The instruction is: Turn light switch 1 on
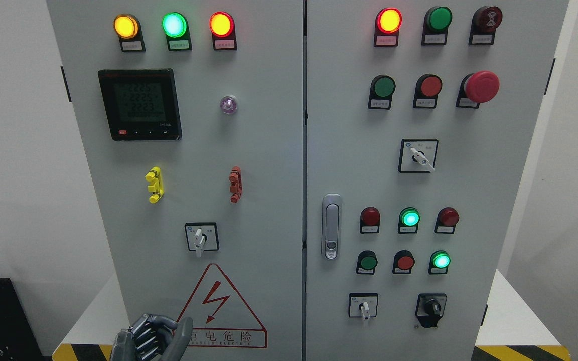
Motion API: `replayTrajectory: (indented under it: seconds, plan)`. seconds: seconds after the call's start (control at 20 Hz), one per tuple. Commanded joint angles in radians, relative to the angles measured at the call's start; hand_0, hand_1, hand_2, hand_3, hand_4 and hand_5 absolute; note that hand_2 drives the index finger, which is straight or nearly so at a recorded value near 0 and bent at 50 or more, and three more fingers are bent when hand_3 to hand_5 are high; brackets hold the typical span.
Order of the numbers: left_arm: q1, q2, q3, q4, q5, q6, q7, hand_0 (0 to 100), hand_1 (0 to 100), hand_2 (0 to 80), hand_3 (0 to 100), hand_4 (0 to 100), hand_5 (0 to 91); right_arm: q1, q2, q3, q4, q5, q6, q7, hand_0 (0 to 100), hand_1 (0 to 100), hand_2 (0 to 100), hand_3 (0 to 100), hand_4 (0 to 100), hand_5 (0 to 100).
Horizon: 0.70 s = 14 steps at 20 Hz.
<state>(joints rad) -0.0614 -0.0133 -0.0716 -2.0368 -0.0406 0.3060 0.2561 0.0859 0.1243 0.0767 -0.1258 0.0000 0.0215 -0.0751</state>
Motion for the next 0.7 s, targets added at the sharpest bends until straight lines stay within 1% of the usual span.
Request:
replayTrajectory:
  seconds: [0.0, 0.1, 0.2, 0.3, 0.45, 0.6, 0.65]
  plan:
    - [-0.049, -0.076, -0.076, 0.0, -0.096, 0.021, 0.006, 3, 63, 58.6, 86, 91, 83.1, 0.0, 0.0, 0.0, 0.0, -0.025, 0.0, 0.0, 0, 0, 0, 0, 0, 0]
    - [-0.06, -0.091, -0.077, 0.006, -0.107, 0.028, 0.014, 3, 63, 58.6, 86, 90, 82.6, 0.0, 0.0, 0.0, 0.0, -0.025, 0.0, 0.0, 0, 0, 0, 0, 0, 0]
    - [-0.077, -0.099, -0.079, 0.006, -0.111, 0.062, 0.054, 3, 63, 58.4, 86, 90, 82.4, 0.0, 0.0, 0.0, 0.0, -0.025, 0.0, 0.0, 0, 0, 0, 0, 0, 0]
    - [-0.092, -0.102, -0.083, 0.006, -0.113, 0.081, 0.064, 2, 64, 58.2, 86, 90, 82.2, 0.0, 0.0, 0.0, 0.0, -0.025, 0.0, 0.0, 0, 0, 0, 0, 0, 0]
    - [-0.112, -0.108, -0.08, 0.02, -0.119, 0.084, 0.078, 2, 64, 58.1, 85, 89, 81.6, 0.0, 0.0, 0.0, 0.0, -0.025, 0.0, 0.0, 0, 0, 0, 0, 0, 0]
    - [-0.127, -0.109, -0.08, 0.032, -0.119, 0.093, 0.118, 3, 64, 57.7, 81, 88, 79.4, 0.0, 0.0, 0.0, 0.0, -0.025, 0.0, 0.0, 0, 0, 0, 0, 0, 0]
    - [-0.136, -0.111, -0.08, 0.033, -0.117, 0.111, 0.121, 3, 64, 57.1, 79, 87, 78.3, 0.0, 0.0, 0.0, 0.0, -0.025, 0.0, 0.0, 0, 0, 0, 0, 0, 0]
